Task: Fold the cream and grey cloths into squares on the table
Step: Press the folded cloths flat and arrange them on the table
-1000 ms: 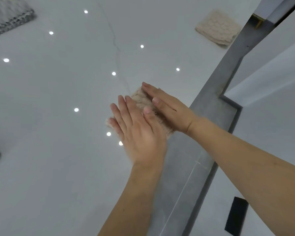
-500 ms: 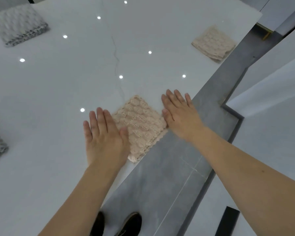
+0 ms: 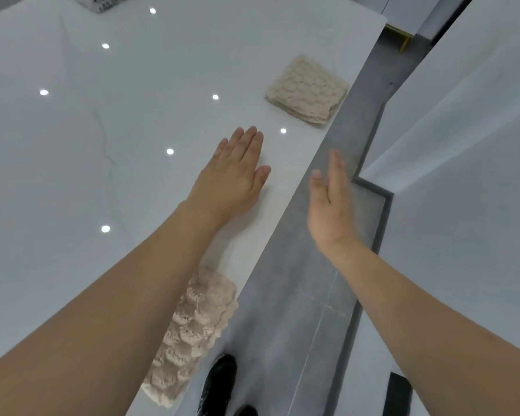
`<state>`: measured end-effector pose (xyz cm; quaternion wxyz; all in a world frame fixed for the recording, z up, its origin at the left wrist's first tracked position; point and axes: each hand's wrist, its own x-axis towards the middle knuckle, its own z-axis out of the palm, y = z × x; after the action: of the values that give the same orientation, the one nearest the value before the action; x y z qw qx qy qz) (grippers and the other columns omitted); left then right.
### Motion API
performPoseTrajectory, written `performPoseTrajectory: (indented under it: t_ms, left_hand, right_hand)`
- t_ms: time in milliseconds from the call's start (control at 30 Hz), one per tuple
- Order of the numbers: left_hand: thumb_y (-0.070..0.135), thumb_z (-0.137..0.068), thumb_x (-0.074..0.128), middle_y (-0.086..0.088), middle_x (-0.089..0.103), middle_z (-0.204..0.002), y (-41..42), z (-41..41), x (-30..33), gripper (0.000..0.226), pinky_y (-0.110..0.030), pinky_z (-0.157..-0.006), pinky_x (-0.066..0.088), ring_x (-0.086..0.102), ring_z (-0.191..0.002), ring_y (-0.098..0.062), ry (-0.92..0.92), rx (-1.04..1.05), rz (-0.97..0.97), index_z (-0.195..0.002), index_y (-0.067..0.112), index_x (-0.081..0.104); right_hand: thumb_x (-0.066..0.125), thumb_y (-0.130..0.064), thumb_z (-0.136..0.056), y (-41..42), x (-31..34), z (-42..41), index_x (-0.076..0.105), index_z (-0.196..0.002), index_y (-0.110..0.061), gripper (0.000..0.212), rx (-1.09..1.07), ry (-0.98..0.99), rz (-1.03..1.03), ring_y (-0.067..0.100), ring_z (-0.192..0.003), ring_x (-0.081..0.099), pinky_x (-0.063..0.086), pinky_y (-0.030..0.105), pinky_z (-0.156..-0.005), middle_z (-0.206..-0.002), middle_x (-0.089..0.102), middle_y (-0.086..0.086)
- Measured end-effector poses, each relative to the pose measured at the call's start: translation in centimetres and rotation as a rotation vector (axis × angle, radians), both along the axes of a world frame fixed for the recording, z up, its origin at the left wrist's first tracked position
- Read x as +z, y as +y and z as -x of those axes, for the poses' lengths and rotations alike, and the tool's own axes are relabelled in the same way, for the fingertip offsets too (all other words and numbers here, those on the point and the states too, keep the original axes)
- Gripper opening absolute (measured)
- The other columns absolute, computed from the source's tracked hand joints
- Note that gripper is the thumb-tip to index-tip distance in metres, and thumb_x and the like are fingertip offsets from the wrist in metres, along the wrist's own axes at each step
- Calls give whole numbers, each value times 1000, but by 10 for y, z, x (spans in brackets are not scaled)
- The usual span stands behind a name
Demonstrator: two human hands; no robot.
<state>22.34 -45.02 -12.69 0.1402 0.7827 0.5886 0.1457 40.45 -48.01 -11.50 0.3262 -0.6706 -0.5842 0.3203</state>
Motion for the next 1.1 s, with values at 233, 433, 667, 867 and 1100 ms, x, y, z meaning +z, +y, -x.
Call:
performPoseTrajectory:
  t_ms: [233, 433, 667, 867, 1100]
  left_hand:
    - [44, -103, 19, -7, 10, -164, 58, -36, 4, 65, -38, -123, 2, 3, -152, -22, -2, -28, -2, -156, 7, 12]
    - [44, -104, 20, -2, 5, -165, 112, -46, 7, 64, -34, -122, -2, -2, -151, -16, -145, 22, -17, -157, 11, 9]
    - [39, -107, 24, 5, 6, -165, 186, -40, 14, 57, -26, -122, 0, -2, -148, 0, -318, -22, 74, -157, 16, 12]
    - [39, -106, 31, 16, 6, -163, 227, -43, 8, 56, -8, -113, 4, 4, -145, 9, -438, -127, 231, -157, 22, 17]
    - [38, -105, 33, 19, 9, -162, 245, -43, 0, 53, -19, -120, 4, 3, -146, 9, -512, -153, 328, -155, 25, 22]
  right_hand:
    - [27, -33, -105, 61, 0, -46, 7, -155, -19, 56, -17, 9, 14, 0, -146, -1, -1, 19, -116, -162, 3, -8]
    - [27, -33, -105, 111, 0, -69, 7, -155, -19, 55, -44, 105, -27, -5, -144, 0, -1, 7, -109, -162, 4, -9]
    - [26, -36, -105, 172, -7, -52, 6, -155, -16, 57, -86, 195, -64, -2, -145, 0, -1, 2, -108, -162, 1, -7]
    - [25, -34, -105, 209, -15, -34, 5, -155, -17, 56, -112, 203, -88, -4, -145, -3, -1, 3, -109, -162, -1, -7]
    - [24, -31, -106, 224, -19, -24, 4, -155, -16, 55, -114, 164, -93, -9, -142, -4, -1, -1, -106, -162, -2, -8]
